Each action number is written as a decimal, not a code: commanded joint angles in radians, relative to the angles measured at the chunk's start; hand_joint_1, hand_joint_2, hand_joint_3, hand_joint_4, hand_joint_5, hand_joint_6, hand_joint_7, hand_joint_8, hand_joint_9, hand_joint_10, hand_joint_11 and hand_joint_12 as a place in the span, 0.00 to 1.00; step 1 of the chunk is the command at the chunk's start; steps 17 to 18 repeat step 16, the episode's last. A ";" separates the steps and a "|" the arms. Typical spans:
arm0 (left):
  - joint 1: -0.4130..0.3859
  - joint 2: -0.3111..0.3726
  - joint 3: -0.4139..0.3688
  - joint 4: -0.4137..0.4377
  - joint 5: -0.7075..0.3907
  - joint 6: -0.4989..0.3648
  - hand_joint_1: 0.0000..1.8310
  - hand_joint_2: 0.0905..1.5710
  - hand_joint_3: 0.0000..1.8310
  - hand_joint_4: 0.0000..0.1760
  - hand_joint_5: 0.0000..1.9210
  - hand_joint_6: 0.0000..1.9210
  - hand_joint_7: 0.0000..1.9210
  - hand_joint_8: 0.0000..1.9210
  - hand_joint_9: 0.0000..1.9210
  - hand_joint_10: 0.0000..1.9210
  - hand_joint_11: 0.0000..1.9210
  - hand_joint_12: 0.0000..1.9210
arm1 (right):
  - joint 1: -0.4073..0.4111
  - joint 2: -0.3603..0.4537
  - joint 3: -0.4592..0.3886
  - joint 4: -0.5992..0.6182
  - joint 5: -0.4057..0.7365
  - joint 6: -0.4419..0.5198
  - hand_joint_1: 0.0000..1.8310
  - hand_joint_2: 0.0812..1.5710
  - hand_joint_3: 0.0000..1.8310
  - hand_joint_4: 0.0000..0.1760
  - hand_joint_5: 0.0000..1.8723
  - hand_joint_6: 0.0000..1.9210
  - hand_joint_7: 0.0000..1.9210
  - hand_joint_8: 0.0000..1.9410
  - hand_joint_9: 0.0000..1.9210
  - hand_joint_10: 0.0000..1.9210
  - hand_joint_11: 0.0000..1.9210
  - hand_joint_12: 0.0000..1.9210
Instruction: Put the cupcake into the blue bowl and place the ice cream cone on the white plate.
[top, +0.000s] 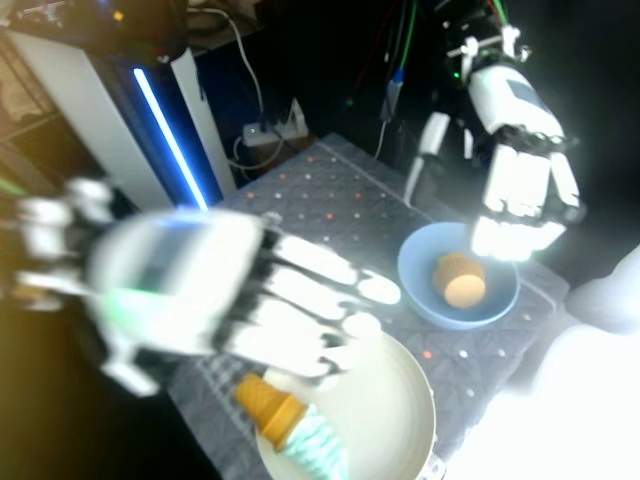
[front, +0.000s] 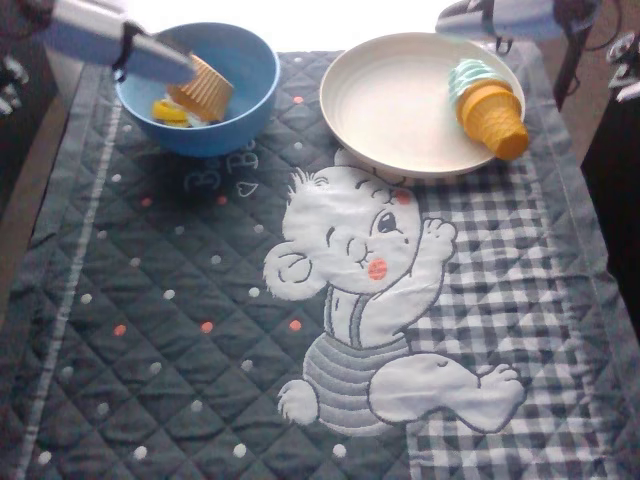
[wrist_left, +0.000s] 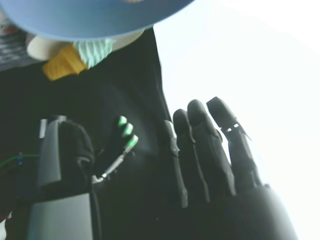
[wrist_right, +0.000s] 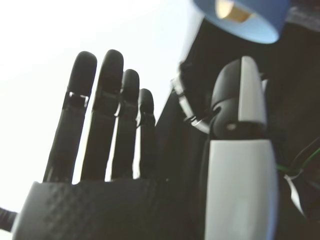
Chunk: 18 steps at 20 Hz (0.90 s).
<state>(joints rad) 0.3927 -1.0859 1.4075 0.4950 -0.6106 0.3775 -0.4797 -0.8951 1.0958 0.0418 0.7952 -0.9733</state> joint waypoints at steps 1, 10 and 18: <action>0.002 0.022 -0.015 -0.072 -0.176 0.021 0.58 0.53 0.00 0.07 0.27 0.00 0.27 0.00 0.25 0.00 0.05 0.54 | 0.001 0.010 -0.024 -0.014 0.191 -0.006 0.63 0.50 0.00 0.00 0.26 0.00 0.35 0.00 0.42 0.00 0.29 0.51; 0.352 0.226 -0.276 -0.399 -0.719 0.240 0.60 0.56 0.00 0.18 0.20 0.00 0.25 0.00 0.28 0.00 0.14 0.32 | -0.243 0.178 -0.241 0.036 0.592 -0.085 0.55 0.47 0.00 0.06 0.25 0.00 0.35 0.00 0.42 0.00 0.26 0.43; 0.473 0.240 -0.323 -0.490 -0.909 0.261 0.57 0.57 0.00 0.16 0.13 0.00 0.19 0.00 0.24 0.00 0.13 0.32 | -0.455 0.208 -0.303 0.170 0.886 -0.095 0.54 0.45 0.00 0.26 0.14 0.00 0.25 0.00 0.31 0.00 0.12 0.49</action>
